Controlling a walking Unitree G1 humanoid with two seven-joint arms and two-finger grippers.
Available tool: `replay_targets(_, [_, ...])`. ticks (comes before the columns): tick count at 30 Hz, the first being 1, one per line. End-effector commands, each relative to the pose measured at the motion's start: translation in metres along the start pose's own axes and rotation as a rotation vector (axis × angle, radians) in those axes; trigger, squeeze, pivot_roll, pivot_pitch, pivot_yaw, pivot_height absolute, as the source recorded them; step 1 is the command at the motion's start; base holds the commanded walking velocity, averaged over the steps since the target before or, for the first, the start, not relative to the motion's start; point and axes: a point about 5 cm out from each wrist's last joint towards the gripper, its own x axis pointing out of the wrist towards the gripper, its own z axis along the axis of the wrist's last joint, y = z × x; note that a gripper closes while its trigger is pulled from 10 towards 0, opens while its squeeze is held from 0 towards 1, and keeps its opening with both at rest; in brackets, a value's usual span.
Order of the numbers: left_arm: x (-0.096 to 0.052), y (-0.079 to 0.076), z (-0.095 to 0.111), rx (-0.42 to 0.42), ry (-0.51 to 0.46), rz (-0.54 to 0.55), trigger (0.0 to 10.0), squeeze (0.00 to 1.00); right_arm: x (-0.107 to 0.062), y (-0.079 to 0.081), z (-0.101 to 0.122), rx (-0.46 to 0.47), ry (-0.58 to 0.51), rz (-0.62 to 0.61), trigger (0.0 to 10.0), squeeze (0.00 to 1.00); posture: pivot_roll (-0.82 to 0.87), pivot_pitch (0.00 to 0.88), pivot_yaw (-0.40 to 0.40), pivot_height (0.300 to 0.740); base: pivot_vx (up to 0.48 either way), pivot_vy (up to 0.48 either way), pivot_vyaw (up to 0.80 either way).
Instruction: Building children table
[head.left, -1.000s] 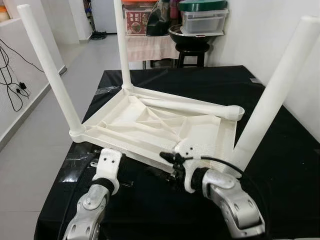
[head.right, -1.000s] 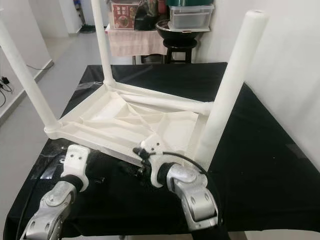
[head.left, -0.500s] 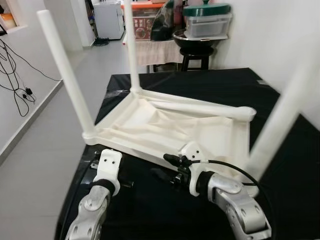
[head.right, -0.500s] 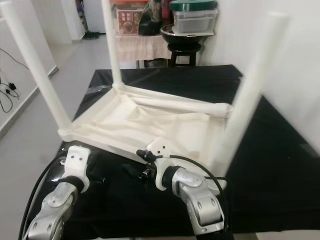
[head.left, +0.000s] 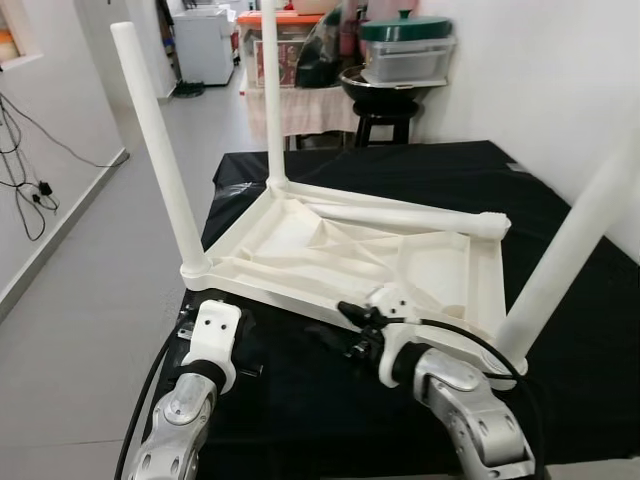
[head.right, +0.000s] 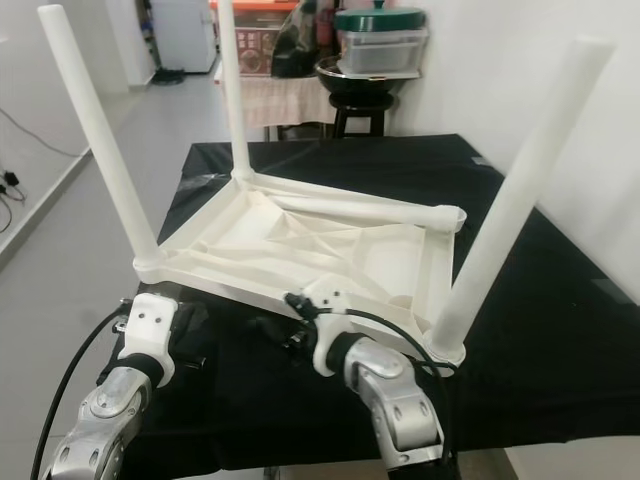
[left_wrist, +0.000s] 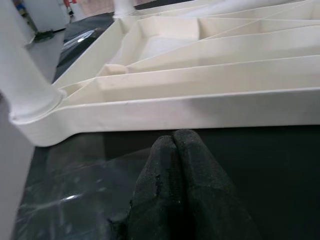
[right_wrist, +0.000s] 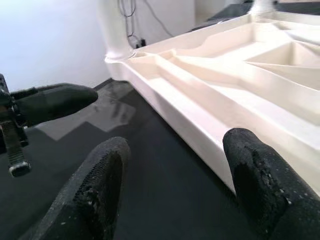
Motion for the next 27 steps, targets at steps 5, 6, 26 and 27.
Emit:
replay_targets(5, [-0.0008, -0.0017, -0.0059, 0.01, 0.033, -0.004, 10.0, 0.0, -0.0022, -0.0059, -0.0068, 0.032, -0.01, -0.056, 10.0, 0.0, -0.09, 0.0, 0.014, 0.74, 0.0, 0.0, 0.0])
replay_targets(6, [-0.0008, -0.0017, -0.0059, 0.01, 0.033, -0.004, 10.0, 0.0, -0.0022, -0.0059, -0.0068, 0.032, -0.01, -0.056, 10.0, 0.0, -0.09, 0.0, 0.014, 0.74, 0.0, 0.0, 0.0])
replay_targets(26, [0.0005, -0.0026, -0.0065, 0.036, 0.041, -0.021, 10.0, 0.0, 0.0025, -0.0091, -0.0107, 0.048, -0.018, -0.1, 10.0, 0.0, -0.09, 0.0, 0.019, 0.74, 0.0, 0.0, 0.0])
replay_targets(27, [0.0008, -0.0028, -0.0065, 0.032, 0.042, -0.021, 10.0, 0.0, 0.0027, -0.0093, -0.0108, 0.049, -0.019, -0.101, 10.0, 0.0, -0.09, 0.0, 0.019, 0.74, -0.277, 0.0, 0.0])
